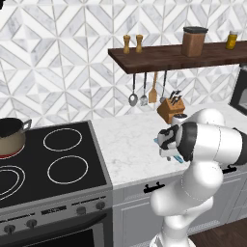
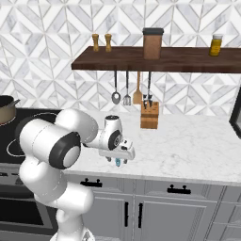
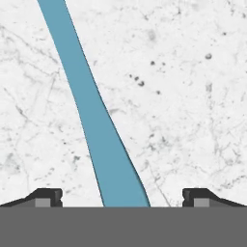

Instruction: Put the lime and sweet potato in the pot. Retrieve the spatula and lightly stir the vegetables in the pot.

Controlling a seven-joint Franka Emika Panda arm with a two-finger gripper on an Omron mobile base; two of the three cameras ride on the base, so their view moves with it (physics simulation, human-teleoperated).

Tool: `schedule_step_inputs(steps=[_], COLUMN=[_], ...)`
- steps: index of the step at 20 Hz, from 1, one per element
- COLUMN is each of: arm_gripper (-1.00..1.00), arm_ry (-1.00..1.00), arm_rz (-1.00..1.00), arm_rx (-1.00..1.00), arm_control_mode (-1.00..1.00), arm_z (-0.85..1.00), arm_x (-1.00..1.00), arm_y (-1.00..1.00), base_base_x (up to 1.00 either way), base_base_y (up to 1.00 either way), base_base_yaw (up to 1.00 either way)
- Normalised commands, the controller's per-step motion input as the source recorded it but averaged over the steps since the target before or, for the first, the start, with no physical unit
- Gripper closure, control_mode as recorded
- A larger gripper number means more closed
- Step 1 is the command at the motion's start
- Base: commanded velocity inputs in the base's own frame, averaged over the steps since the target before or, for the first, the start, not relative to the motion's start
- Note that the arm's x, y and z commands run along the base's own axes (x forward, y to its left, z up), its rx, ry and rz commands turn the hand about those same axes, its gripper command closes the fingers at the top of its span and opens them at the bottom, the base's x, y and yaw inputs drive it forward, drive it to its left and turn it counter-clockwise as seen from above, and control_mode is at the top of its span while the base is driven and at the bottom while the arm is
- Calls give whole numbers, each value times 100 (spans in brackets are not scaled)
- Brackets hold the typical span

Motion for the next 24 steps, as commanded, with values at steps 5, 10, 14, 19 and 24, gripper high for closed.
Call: schedule_step_inputs(steps=[5, 10, 14, 19, 24], arm_gripper=[100, 100, 100, 100, 100], arm_ry=[3, 6, -1, -15, -1], arm_rz=[6, 3, 13, 10, 0], arm_rx=[0, 3, 4, 0, 0], arm_control_mode=[-100, -100, -100, -100, -100], arm_z=[-30, -24, 9, 92, 100], arm_x=[-5, -4, -28, -59, -18], arm_y=[0, -2, -2, 4, 35], base_base_x=[0, 0, 0, 0, 0], base_base_y=[0, 0, 0, 0, 0], base_base_yaw=[0, 0, 0, 0, 0])
